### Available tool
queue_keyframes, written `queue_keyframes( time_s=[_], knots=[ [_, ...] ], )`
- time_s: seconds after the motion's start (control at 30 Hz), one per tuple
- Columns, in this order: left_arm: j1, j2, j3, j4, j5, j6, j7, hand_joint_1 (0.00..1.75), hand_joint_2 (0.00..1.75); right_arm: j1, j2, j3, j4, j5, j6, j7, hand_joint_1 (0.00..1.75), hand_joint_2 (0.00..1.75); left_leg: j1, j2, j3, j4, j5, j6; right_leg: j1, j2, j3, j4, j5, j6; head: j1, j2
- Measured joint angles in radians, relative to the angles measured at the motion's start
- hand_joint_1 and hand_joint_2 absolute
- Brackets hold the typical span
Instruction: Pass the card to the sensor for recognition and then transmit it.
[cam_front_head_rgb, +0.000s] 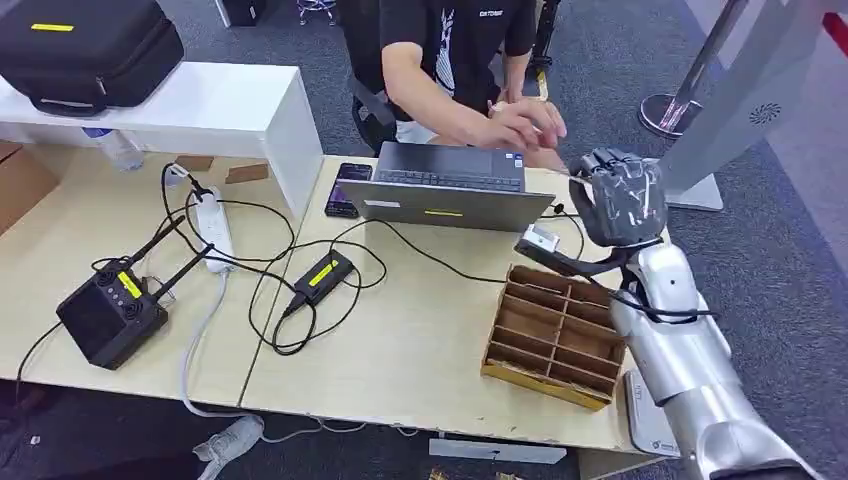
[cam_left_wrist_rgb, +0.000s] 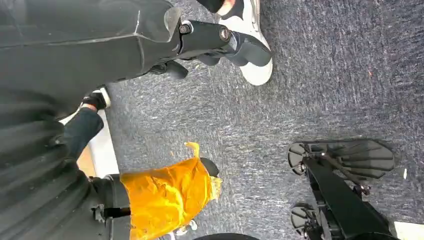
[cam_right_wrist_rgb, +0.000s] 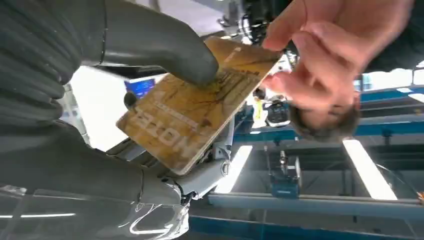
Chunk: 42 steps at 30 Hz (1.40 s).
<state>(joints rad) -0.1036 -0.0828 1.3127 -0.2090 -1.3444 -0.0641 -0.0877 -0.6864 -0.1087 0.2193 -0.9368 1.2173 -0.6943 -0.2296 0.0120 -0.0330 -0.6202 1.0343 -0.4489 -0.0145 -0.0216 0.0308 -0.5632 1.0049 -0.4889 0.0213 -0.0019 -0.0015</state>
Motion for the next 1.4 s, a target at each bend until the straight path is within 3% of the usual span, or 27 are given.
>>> queue_keyframes(
  time_s=[0.17,0.23,0.37,0.53,0.8,0.97,1.13,1.4],
  knots=[
    [0.0,0.0,0.0,0.0,0.006,0.002,0.0,0.0,1.75,0.063,0.005,0.0,-0.088,-0.032,0.0,-0.026,1.57,1.75,0.0,0.0,0.0,0.0,0.0,0.0,0.0,0.0,0.0,0.0,0.0,0.0,0.0,0.0],
    [0.0,0.0,0.0,0.0,0.006,0.002,0.0,0.0,1.75,0.073,0.006,0.0,-0.107,-0.032,0.0,-0.027,1.69,1.75,0.0,0.0,0.0,0.0,0.0,0.0,0.0,0.0,0.0,0.0,0.0,0.0,0.0,0.0],
    [0.001,0.0,0.0,0.0,0.017,0.004,0.0,0.0,1.75,0.111,0.008,0.0,-0.159,-0.099,0.0,-0.053,1.75,1.75,0.0,-0.001,0.0,0.0,0.0,0.0,0.0,-0.001,0.0,0.0,-0.001,0.0,0.0,0.0],
    [0.004,0.0,0.01,0.0,0.063,0.022,0.0,0.0,1.75,0.279,0.007,0.026,-0.354,-0.4,0.005,-0.05,1.75,1.75,0.0,-0.002,-0.001,0.0,-0.002,0.0,0.0,-0.002,0.0,0.0,-0.002,0.001,0.0,0.0],
    [0.009,-0.001,0.031,0.0,0.086,0.033,0.0,0.0,1.75,0.431,0.004,0.051,-0.526,-0.498,0.014,-0.073,1.75,1.75,0.0,-0.002,0.0,0.0,-0.003,-0.001,0.0,-0.002,0.0,0.0,-0.004,0.0,0.0,0.0],
    [0.014,-0.003,0.061,0.0,0.127,0.056,-0.005,0.0,1.75,0.64,-0.001,0.04,-0.675,-0.566,0.003,-0.115,1.75,1.75,0.0,-0.002,0.0,0.0,-0.006,0.001,0.0,-0.003,0.0,-0.001,-0.005,0.0,0.0,0.0],
    [0.017,-0.009,0.093,0.0,0.155,0.073,-0.008,0.0,1.75,0.834,-0.003,-0.039,-0.777,-0.712,0.007,-0.145,1.75,1.75,0.0,-0.001,0.0,0.0,-0.008,0.0,0.0,-0.003,0.0,-0.001,-0.008,0.0,0.0,0.0],
    [0.017,-0.012,0.113,0.0,0.158,0.075,-0.009,0.0,1.75,0.946,0.005,-0.306,-0.796,-0.548,0.016,-0.027,1.75,1.75,-0.001,-0.002,0.0,0.0,-0.009,0.0,-0.001,-0.003,0.001,-0.001,-0.008,0.001,0.0,0.0]
  ],
)
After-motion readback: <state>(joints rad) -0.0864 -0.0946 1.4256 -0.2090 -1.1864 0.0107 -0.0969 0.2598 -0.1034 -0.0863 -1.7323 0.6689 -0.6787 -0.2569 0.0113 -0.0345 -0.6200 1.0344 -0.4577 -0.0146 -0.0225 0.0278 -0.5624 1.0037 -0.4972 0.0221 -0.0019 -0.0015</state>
